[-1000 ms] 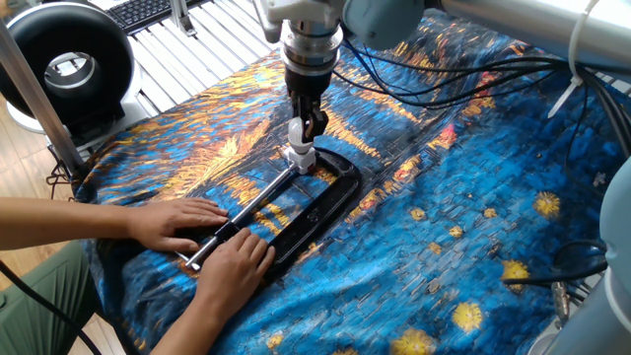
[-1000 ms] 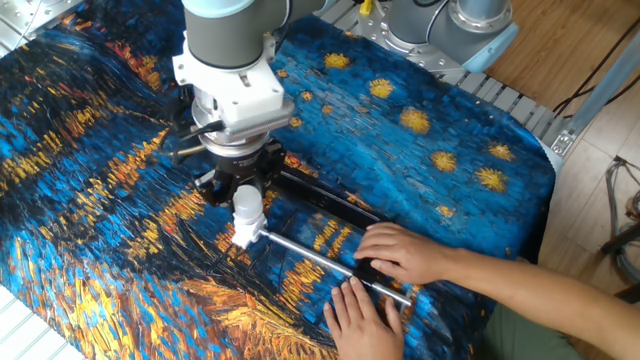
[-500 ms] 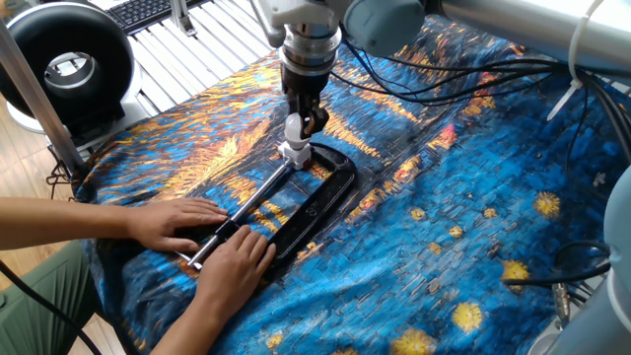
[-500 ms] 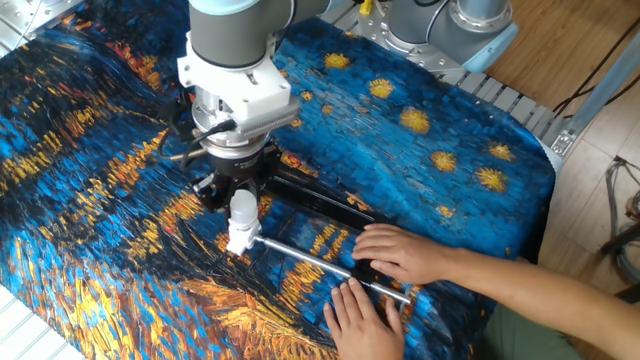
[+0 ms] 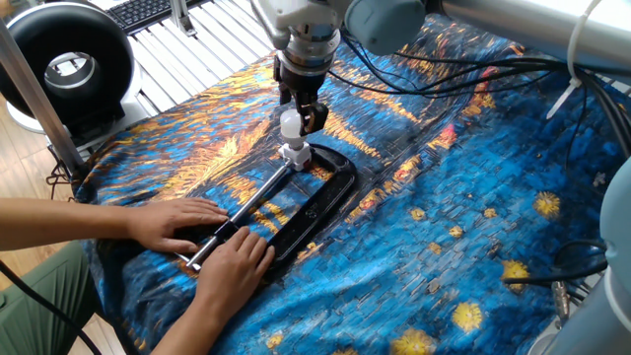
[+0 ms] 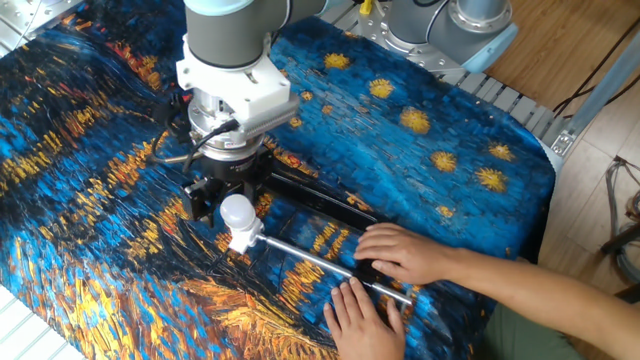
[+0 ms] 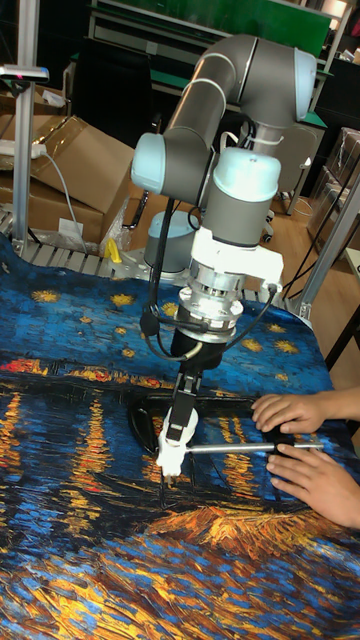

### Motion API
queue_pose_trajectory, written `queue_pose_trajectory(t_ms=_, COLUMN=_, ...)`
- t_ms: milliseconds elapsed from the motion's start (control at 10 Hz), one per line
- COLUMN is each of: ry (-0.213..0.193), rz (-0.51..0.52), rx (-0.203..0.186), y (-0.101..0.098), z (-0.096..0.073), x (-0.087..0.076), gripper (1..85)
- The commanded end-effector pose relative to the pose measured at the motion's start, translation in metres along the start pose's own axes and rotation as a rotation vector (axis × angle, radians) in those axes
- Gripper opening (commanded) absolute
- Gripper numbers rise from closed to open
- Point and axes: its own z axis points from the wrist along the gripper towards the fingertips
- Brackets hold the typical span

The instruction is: Take out the light bulb by rotating it

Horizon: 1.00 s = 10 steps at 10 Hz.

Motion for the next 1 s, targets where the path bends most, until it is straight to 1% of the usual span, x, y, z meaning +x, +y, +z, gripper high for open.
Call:
queue_pose_trajectory(t_ms=0, ry=0.001, rz=0.052, rx=-0.045, y=0.012, z=-0.003, x=0.008, gripper=73.0)
queue_pose_trajectory(t_ms=200, ry=0.005, rz=0.134, rx=-0.075, y=0.022, z=-0.005, x=0.015, gripper=72.3)
queue_pose_trajectory(t_ms=300, ry=0.008, rz=0.203, rx=-0.097, y=0.03, z=-0.007, x=0.018, gripper=72.3)
queue_pose_trajectory(t_ms=400, ry=0.0, rz=0.319, rx=-0.116, y=0.037, z=-0.009, x=0.018, gripper=71.3)
queue_pose_trajectory(t_ms=600, ry=0.008, rz=0.452, rx=-0.119, y=0.041, z=-0.012, x=0.022, gripper=69.7)
queue_pose_trajectory(t_ms=700, ry=0.003, rz=0.507, rx=-0.121, y=0.042, z=-0.012, x=0.021, gripper=67.7)
queue_pose_trajectory(t_ms=800, ry=0.006, rz=0.586, rx=-0.128, y=0.044, z=-0.014, x=0.021, gripper=66.7)
queue_pose_trajectory(t_ms=900, ry=0.013, rz=0.695, rx=-0.146, y=0.049, z=-0.016, x=0.02, gripper=66.3)
